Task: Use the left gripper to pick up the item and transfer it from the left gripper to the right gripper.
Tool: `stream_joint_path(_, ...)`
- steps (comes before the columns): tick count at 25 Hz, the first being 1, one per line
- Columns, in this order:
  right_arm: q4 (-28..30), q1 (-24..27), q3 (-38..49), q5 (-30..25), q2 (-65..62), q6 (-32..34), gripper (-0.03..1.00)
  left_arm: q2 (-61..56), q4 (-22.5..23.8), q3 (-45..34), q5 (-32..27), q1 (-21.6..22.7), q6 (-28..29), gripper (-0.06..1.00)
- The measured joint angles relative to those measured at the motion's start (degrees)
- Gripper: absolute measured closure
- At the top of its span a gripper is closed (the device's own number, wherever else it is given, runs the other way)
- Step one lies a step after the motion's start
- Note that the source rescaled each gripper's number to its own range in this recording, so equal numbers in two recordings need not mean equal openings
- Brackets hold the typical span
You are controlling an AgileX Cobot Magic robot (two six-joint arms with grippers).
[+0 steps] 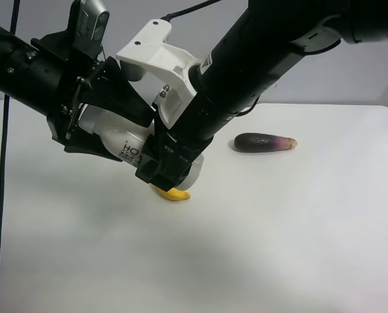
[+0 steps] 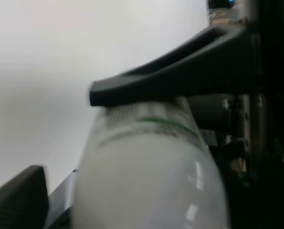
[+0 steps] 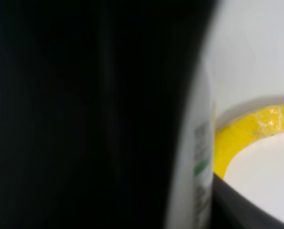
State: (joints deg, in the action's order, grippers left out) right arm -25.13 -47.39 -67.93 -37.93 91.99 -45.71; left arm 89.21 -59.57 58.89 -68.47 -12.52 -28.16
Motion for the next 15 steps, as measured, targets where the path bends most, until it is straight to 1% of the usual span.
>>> stream_joint_path(1,-0.06,0.0,0.0,0.0,0.0,0.0,0.97,0.05,0.18,0.0,0.19,0.0,0.0,0.16)
stream_joint_path(2,-0.1,0.0,0.0,-0.06,0.0,0.0,0.97,0.05,0.39,0.0,0.3,0.0,0.0,0.14)
stream_joint_path(15,-0.17,0.0,0.0,-0.11,0.0,0.0,0.97,0.05,0.96,0.0,0.35,0.0,-1.24,0.13)
